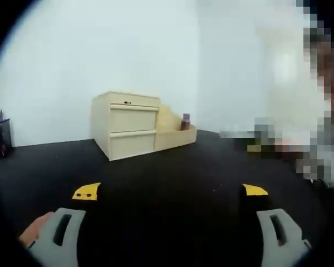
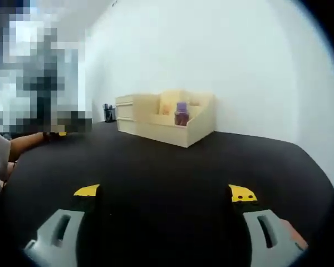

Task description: Open the drawer, pick up the cosmetic bottles from the table one by one, place them into the drawer, release the gripper, close the drawer, and move the gripper away

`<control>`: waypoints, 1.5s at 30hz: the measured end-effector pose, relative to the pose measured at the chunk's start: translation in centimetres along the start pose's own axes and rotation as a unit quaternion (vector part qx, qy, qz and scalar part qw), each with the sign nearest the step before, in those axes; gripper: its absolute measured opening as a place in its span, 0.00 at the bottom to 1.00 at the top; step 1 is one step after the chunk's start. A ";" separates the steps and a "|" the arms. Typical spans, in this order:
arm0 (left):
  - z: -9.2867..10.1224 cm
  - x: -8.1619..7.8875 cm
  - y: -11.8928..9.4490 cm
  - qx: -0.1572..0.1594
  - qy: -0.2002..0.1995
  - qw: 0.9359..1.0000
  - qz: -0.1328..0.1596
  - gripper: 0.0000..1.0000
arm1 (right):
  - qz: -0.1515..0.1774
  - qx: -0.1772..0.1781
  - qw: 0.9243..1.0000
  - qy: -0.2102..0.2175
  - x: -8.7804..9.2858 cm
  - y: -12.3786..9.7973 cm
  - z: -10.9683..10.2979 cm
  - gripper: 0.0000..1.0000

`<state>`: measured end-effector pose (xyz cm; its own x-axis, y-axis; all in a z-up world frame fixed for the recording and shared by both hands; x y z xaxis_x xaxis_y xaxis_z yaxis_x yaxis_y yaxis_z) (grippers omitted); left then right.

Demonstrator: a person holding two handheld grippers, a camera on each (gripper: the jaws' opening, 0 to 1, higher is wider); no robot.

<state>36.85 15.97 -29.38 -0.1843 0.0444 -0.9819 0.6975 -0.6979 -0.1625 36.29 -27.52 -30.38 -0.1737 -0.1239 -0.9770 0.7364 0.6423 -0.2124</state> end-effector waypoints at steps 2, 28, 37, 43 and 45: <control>0.0 -0.1 -0.2 0.000 -0.003 1.000 0.004 0.96 | 0.001 -0.003 1.000 0.001 0.0 0.0 -0.1 0.85; 0.5 0.1 -0.3 0.013 -0.029 0.999 0.009 0.96 | 0.009 -0.016 0.999 0.037 -0.3 -0.4 -0.3 0.83; 0.4 0.1 -0.4 0.013 -0.034 0.999 0.009 0.96 | 0.011 -0.015 0.999 0.041 -0.3 -0.5 -0.2 0.82; 0.4 0.1 -0.4 0.010 -0.034 0.999 0.009 0.96 | 0.010 -0.015 0.999 0.041 -0.3 -0.6 -0.2 0.81; 0.4 0.2 -0.3 0.009 -0.035 0.999 0.008 0.96 | 0.010 -0.014 0.999 0.041 -0.2 -0.6 -0.2 0.81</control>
<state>36.32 15.94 -29.48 -0.2217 -0.0162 -0.9750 0.6884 -0.7107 -0.1447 35.77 -27.71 -30.04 -0.2131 -0.0506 -0.9757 0.7220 0.6647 -0.1921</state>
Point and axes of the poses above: the point that each gripper's makers call its tool centre point, and the gripper's own axes: y roughly forward along the fingers, z roughly to its right, x roughly out of its underside, the point moved 2 cm from there along -y, roughly backward along the fingers, and after that the axes turned 2 degrees about -x, right-handed, at the moved point
